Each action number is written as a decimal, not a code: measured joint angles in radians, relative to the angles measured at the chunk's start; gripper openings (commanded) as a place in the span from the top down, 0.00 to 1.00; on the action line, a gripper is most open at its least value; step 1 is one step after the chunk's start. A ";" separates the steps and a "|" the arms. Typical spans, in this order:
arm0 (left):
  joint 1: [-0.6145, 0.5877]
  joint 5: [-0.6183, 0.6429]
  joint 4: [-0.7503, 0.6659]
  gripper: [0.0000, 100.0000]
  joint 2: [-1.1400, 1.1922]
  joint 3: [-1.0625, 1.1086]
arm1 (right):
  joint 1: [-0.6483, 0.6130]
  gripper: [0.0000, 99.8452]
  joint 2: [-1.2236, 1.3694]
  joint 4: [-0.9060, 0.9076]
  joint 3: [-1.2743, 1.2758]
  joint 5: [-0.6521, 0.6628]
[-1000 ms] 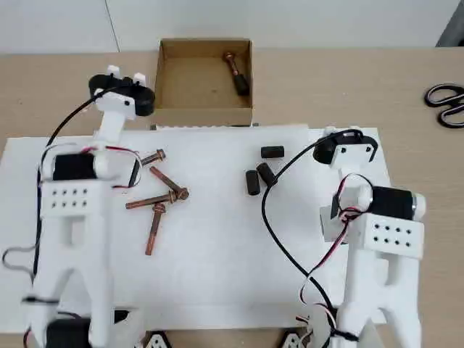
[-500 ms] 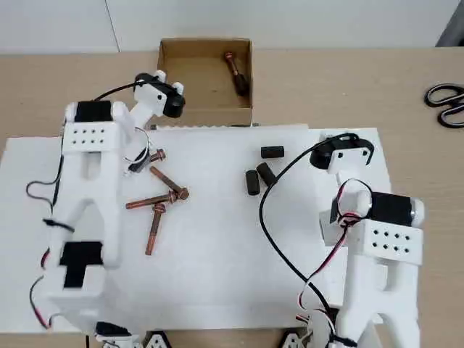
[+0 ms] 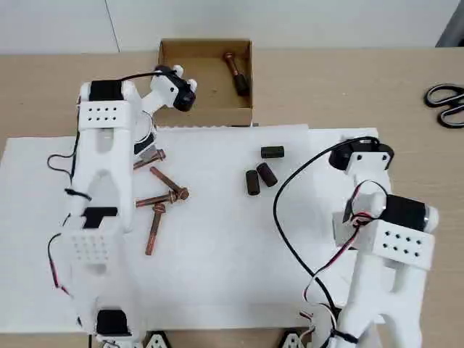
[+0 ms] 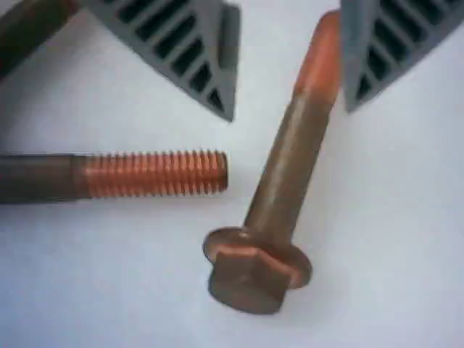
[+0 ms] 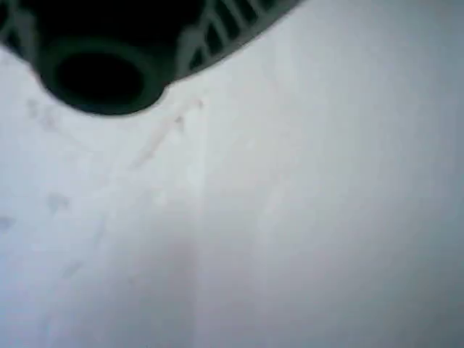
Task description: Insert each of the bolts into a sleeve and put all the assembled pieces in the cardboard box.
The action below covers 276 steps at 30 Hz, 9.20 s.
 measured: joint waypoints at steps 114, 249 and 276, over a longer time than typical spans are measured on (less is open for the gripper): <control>0.129 0.491 0.025 1.00 -0.712 0.275 | -0.092 1.00 -0.377 0.152 -0.258 -0.021; 0.672 1.456 -0.950 1.00 -2.495 2.368 | -1.011 1.00 -1.105 -0.781 0.980 -0.190; 0.683 1.389 -0.939 0.77 -2.499 2.378 | -1.011 1.00 -1.102 -0.809 0.979 -0.141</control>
